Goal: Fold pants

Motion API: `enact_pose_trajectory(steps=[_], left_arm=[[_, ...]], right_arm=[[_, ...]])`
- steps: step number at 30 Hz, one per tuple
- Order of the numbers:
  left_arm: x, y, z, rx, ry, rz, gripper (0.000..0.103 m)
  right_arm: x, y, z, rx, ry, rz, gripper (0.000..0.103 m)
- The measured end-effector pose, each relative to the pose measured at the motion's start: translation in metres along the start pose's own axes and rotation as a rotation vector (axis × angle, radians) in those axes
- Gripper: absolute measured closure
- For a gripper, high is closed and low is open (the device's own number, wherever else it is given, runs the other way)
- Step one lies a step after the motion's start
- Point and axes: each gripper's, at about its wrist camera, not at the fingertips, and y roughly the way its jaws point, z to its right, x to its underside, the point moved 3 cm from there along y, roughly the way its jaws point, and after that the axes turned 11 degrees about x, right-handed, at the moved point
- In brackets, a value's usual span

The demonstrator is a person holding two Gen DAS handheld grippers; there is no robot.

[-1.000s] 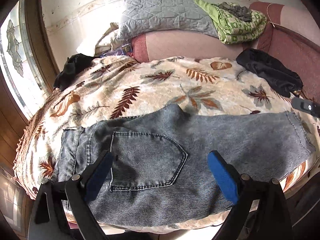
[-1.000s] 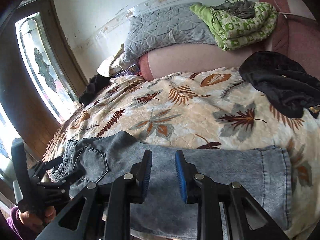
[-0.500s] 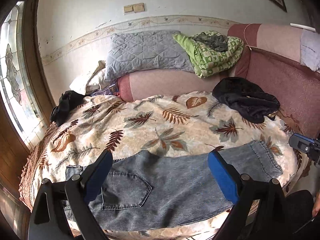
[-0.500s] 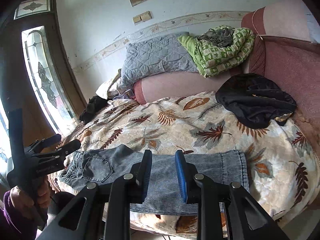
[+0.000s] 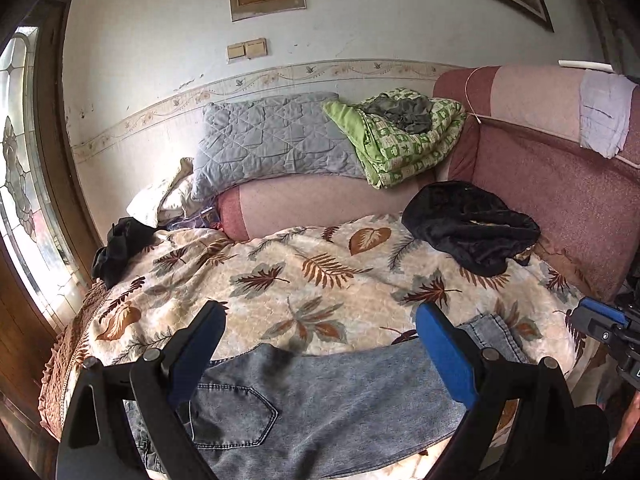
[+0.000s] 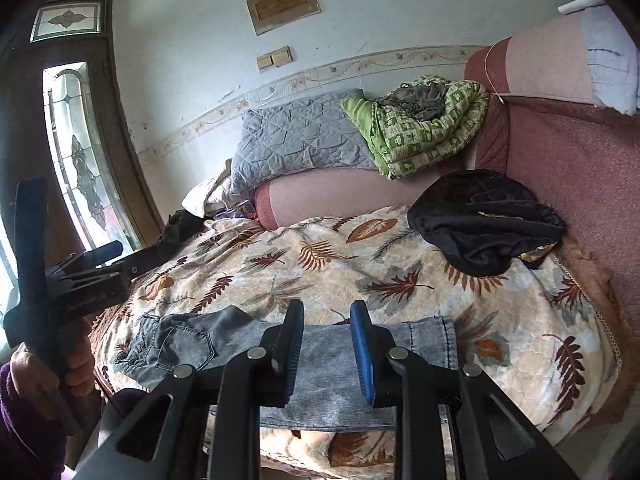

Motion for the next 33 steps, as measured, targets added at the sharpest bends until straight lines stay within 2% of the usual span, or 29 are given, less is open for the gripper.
enact_pose_trajectory(steps=[21,33], left_arm=[[0.005,0.007,-0.027,-0.024,-0.051,-0.011,0.007],[0.007,0.007,-0.037,-0.041,-0.064,-0.007,0.007]], right_arm=[[0.009,0.020,-0.043,-0.047,-0.078,-0.047,0.076],[0.010,0.022,-0.054,-0.065,-0.093,-0.055,0.076]])
